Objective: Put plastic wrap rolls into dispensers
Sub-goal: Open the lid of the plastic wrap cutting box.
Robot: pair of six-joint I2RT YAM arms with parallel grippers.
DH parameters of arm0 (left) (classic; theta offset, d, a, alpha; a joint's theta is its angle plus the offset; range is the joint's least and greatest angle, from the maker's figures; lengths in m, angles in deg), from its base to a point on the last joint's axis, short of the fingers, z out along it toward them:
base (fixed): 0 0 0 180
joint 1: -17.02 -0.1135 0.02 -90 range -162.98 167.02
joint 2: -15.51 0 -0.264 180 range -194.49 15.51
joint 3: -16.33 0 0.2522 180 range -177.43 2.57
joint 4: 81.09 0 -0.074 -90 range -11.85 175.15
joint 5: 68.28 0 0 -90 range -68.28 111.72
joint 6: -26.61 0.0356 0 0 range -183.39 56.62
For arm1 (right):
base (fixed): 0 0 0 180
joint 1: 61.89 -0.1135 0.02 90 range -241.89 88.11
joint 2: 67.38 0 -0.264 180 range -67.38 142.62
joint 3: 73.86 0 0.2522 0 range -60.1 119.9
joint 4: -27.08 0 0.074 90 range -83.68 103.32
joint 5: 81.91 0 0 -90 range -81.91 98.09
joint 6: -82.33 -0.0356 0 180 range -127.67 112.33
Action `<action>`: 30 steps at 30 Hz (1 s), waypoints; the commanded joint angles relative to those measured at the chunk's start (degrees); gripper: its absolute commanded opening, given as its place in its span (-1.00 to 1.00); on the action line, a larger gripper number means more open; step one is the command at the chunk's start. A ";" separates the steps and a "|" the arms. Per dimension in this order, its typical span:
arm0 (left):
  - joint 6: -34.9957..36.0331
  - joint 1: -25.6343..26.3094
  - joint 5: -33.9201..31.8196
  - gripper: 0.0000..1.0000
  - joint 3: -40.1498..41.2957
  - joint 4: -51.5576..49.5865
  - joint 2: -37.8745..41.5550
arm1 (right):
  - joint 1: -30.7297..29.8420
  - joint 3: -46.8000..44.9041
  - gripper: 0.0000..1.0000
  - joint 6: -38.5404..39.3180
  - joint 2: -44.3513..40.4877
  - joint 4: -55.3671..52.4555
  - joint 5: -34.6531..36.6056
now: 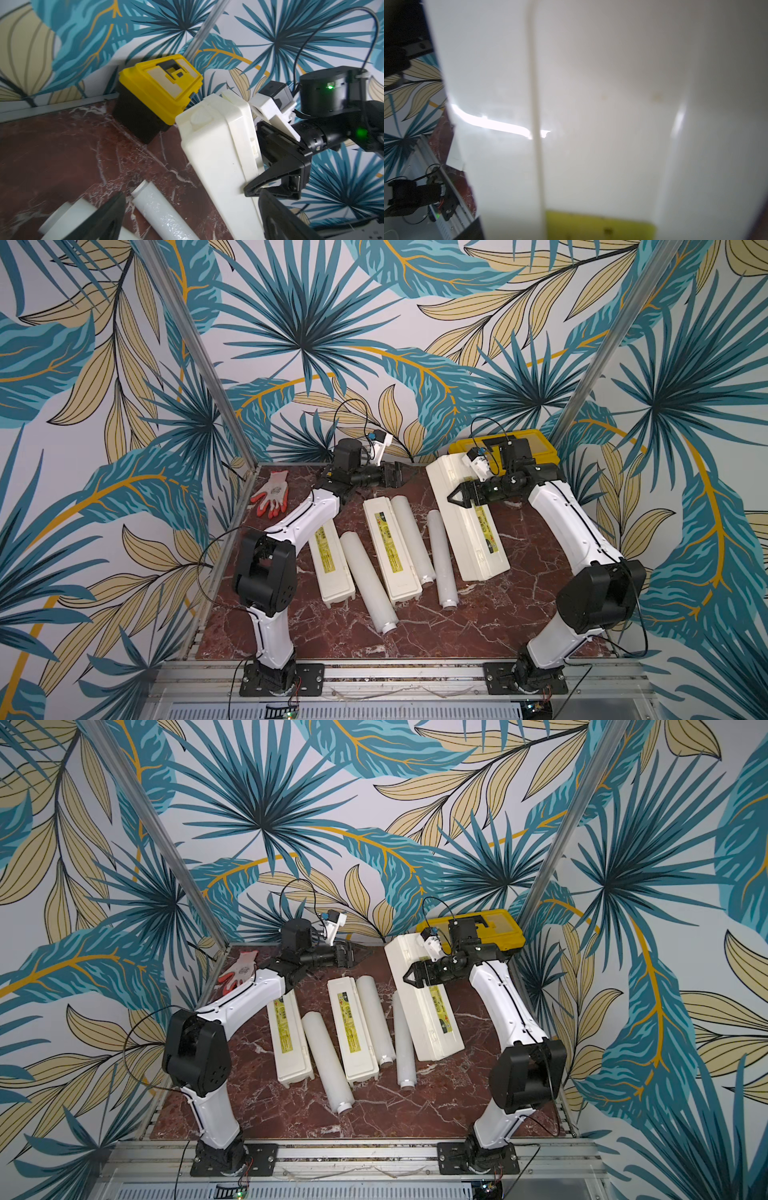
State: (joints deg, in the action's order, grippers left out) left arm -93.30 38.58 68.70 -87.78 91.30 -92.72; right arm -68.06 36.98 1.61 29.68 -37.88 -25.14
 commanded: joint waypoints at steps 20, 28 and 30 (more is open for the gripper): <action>-12.01 3.28 14.64 0.99 0.08 24.17 -2.31 | 1.62 -1.80 0.40 -6.52 -2.09 11.30 -35.38; -12.16 5.64 14.64 0.99 -2.62 24.26 -5.12 | 1.26 -4.41 0.39 -7.44 -3.40 12.79 -36.77; -12.08 5.85 13.81 0.99 -2.65 24.24 -5.25 | 0.92 -4.61 0.39 -7.50 -3.45 12.78 -36.96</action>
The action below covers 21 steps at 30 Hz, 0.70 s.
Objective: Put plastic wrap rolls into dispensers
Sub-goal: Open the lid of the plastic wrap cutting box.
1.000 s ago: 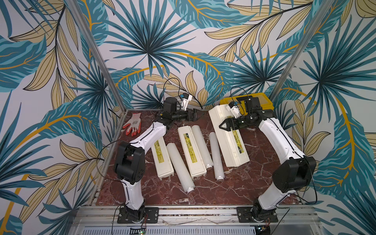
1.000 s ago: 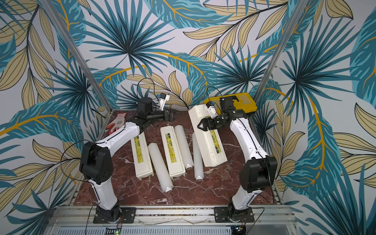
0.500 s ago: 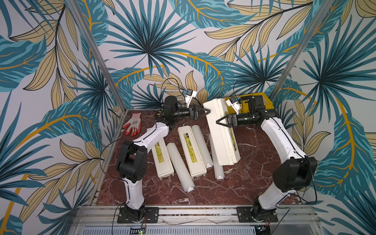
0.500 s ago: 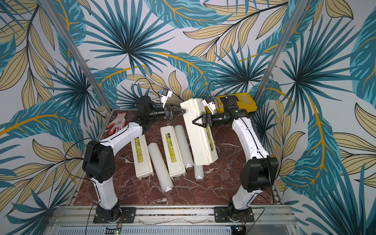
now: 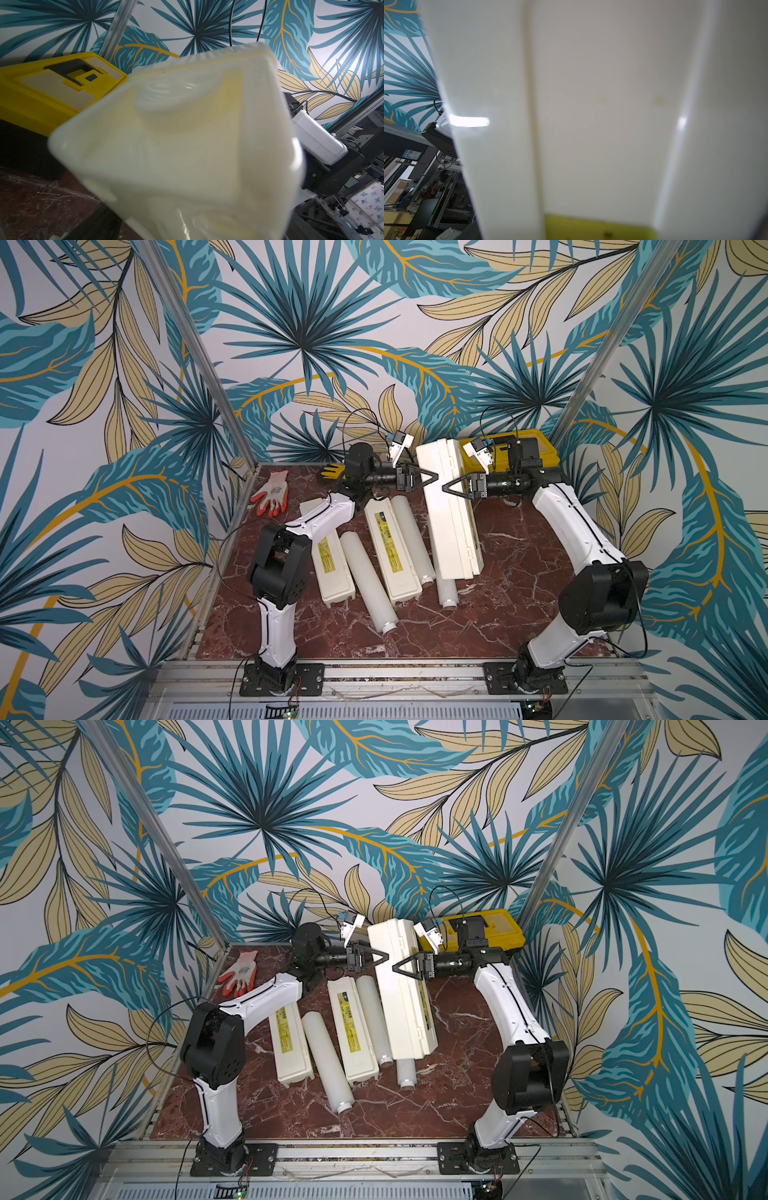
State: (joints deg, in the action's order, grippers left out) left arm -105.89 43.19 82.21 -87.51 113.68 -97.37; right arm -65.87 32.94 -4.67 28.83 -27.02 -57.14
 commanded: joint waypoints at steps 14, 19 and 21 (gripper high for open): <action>1.46 4.97 -7.02 0.79 -2.73 1.91 -2.93 | -2.16 -1.08 0.32 -3.55 -2.25 3.71 -6.88; 1.63 5.64 -10.27 0.99 -1.43 1.54 -2.82 | -2.18 -1.10 0.28 -3.42 -2.25 3.65 -6.96; 2.41 5.86 -11.76 1.00 -1.35 -0.91 -2.65 | -2.16 -1.06 0.25 -3.27 -2.33 3.42 -6.72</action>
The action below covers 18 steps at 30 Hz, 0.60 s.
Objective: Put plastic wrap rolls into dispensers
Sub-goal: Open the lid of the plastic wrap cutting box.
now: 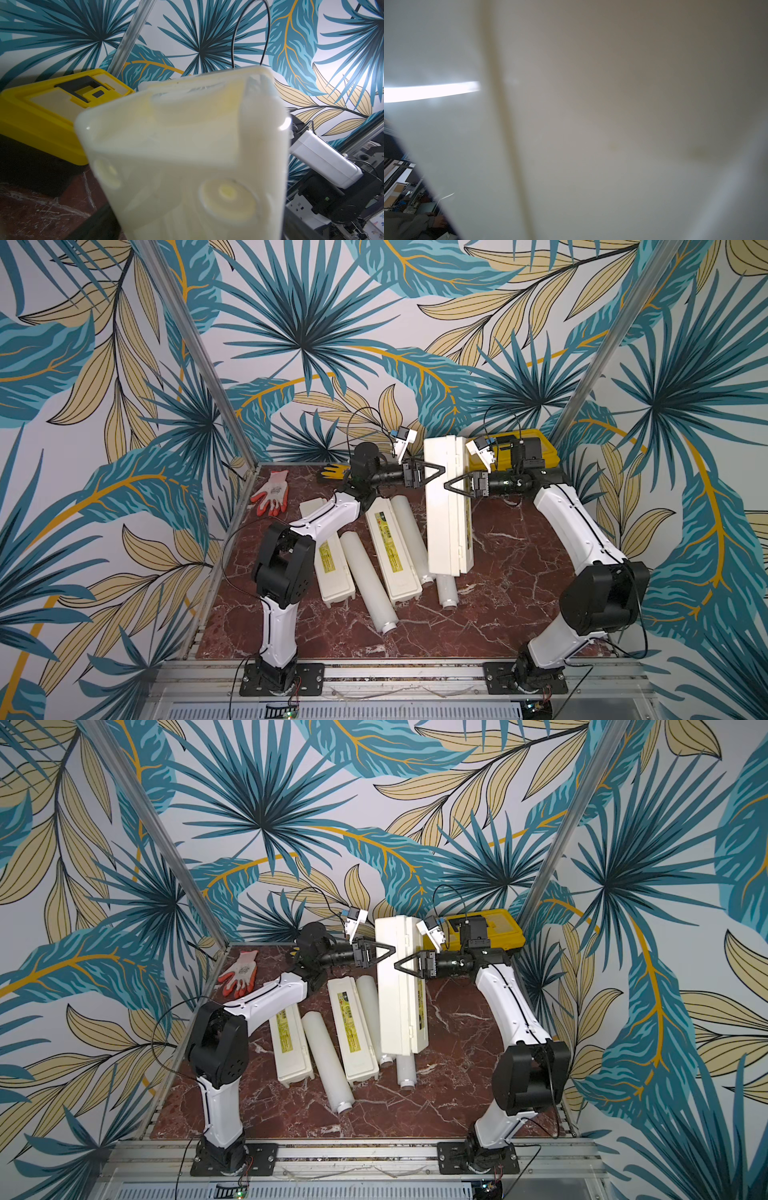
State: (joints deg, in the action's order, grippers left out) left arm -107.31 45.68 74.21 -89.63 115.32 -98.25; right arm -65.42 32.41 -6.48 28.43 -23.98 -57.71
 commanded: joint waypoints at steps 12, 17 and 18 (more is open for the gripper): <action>11.09 7.15 -11.38 0.99 -3.86 -24.02 -2.15 | -2.71 -0.75 0.21 -0.83 -1.88 -0.67 -5.22; 15.44 9.77 -12.36 0.99 -10.36 -35.66 -4.77 | -2.89 -1.09 0.20 -0.84 -1.85 -0.33 -5.96; 15.24 9.99 -11.65 0.99 -10.76 -35.89 -5.17 | -2.97 -1.19 0.20 -0.84 -1.85 -0.32 -6.12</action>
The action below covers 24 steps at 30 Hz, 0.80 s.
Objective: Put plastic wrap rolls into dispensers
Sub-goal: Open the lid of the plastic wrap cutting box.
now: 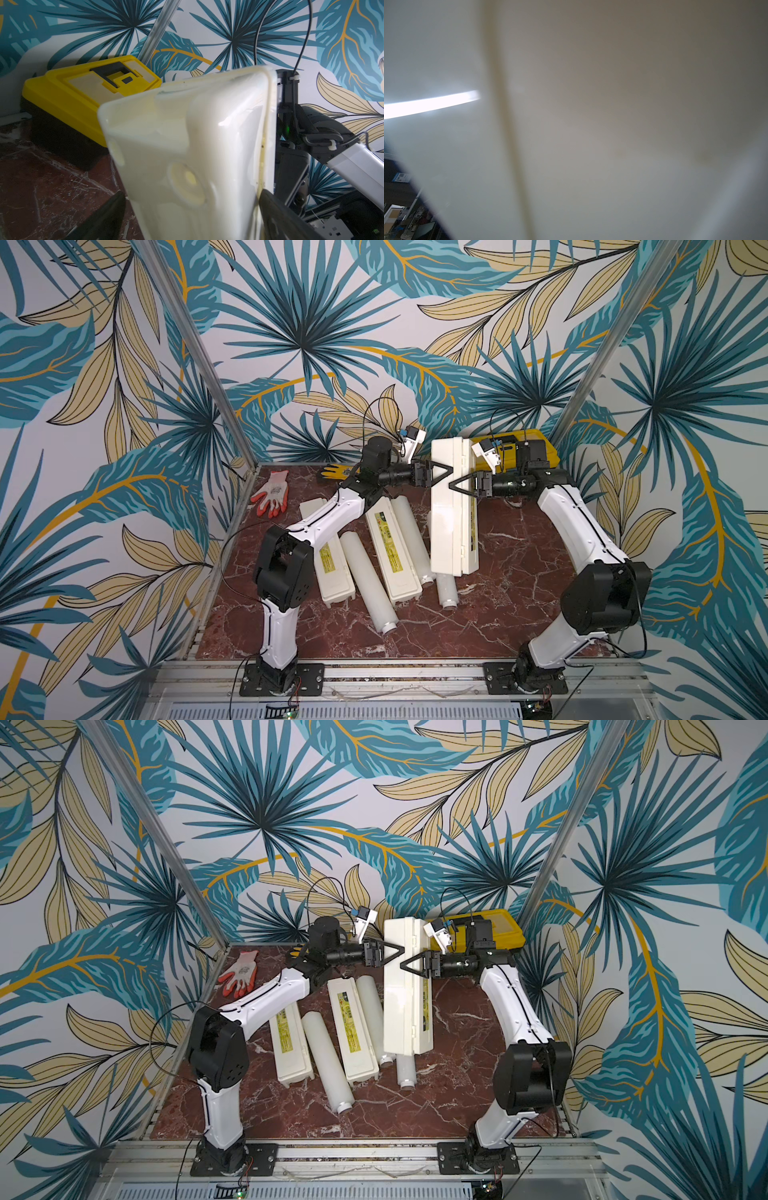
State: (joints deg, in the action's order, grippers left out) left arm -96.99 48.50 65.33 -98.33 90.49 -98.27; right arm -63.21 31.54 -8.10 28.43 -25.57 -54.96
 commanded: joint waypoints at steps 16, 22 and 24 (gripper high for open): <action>10.65 8.89 6.18 0.99 -5.29 -16.46 -7.07 | -5.47 -1.11 0.13 -0.65 -2.38 3.20 -13.20; 9.88 5.12 12.85 0.99 -5.88 -11.39 -3.82 | -5.59 -1.28 0.10 3.13 -2.62 -2.26 -15.38; 7.62 3.88 14.90 0.99 -6.28 -8.32 -3.52 | -5.62 -1.73 0.10 4.40 -2.97 -3.70 -15.20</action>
State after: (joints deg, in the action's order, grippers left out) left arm -89.12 48.39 73.62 -102.68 78.40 -100.65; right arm -62.86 29.66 -7.03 28.41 -28.94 -54.69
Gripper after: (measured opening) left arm 0.997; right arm 0.851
